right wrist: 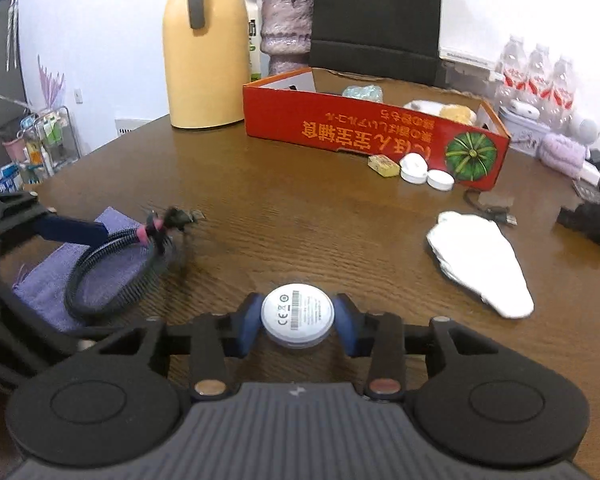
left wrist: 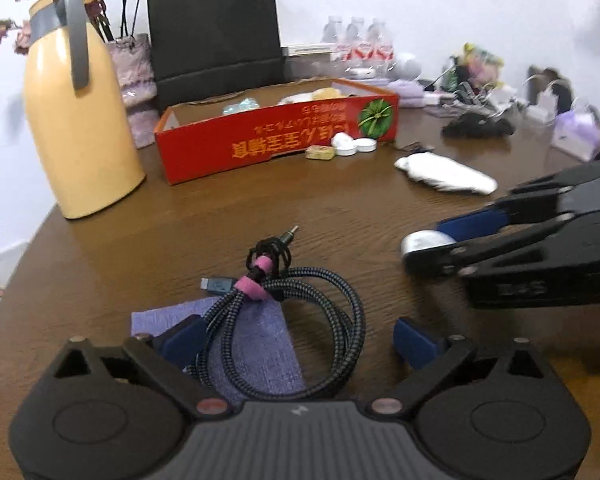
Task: Organize objects
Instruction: 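Carry the cable and white puck into the cardboard box and release both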
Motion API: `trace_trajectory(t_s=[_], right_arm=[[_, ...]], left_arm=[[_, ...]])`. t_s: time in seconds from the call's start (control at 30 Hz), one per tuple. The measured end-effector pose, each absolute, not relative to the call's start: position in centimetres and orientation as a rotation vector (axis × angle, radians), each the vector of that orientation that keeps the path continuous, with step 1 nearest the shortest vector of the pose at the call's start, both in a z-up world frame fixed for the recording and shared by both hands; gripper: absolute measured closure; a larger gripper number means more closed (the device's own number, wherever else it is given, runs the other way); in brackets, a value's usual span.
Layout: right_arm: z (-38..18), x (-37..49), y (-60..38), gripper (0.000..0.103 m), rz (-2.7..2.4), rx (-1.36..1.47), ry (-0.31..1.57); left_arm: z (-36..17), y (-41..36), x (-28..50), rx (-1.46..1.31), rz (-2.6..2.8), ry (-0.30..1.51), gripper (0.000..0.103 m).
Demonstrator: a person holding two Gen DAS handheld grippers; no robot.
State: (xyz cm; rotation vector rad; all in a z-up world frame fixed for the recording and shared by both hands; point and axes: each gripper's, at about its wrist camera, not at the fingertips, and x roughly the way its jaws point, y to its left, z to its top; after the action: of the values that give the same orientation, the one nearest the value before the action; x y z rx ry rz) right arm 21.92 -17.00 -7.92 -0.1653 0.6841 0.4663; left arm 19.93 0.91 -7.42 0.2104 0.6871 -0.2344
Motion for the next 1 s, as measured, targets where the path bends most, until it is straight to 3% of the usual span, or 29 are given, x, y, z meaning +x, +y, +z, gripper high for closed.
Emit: trace_trajectory(t_s=[0.23,0.47,0.53,0.6,0.7,1.0], right_arm=[[-8.0,20.2,-19.3,0.062,0.44,-0.13,0.669],[-8.0,19.3,-20.5,0.062,0.431,-0.098,0.668],[-8.1,19.3,-20.7,0.062,0.431,-0.09,0.669],[-8.1,19.3,-20.7,0.062,0.431,-0.084,0.667],[-8.0,19.2,-20.8,0.062,0.435,-0.079,0.663],[-4.1,16.0,-22.0,0.062,0.473,-0.057,0.542]], left_arm=[[-6.4,1.4,19.5,0.15,-0.224,0.654,0.007],[-7.2,1.9,20.9,0.159,-0.124,0.702,0.0],[-7.6,2.2,21.1,0.131,-0.119,0.708,0.003],[-7.3,2.5,21.2,0.106,-0.118,0.713,0.013],[-6.9,2.0,20.5,0.156,-0.097,0.667,0.015],[0.0,2.3,15.2,0.072,-0.17,0.482,0.016]])
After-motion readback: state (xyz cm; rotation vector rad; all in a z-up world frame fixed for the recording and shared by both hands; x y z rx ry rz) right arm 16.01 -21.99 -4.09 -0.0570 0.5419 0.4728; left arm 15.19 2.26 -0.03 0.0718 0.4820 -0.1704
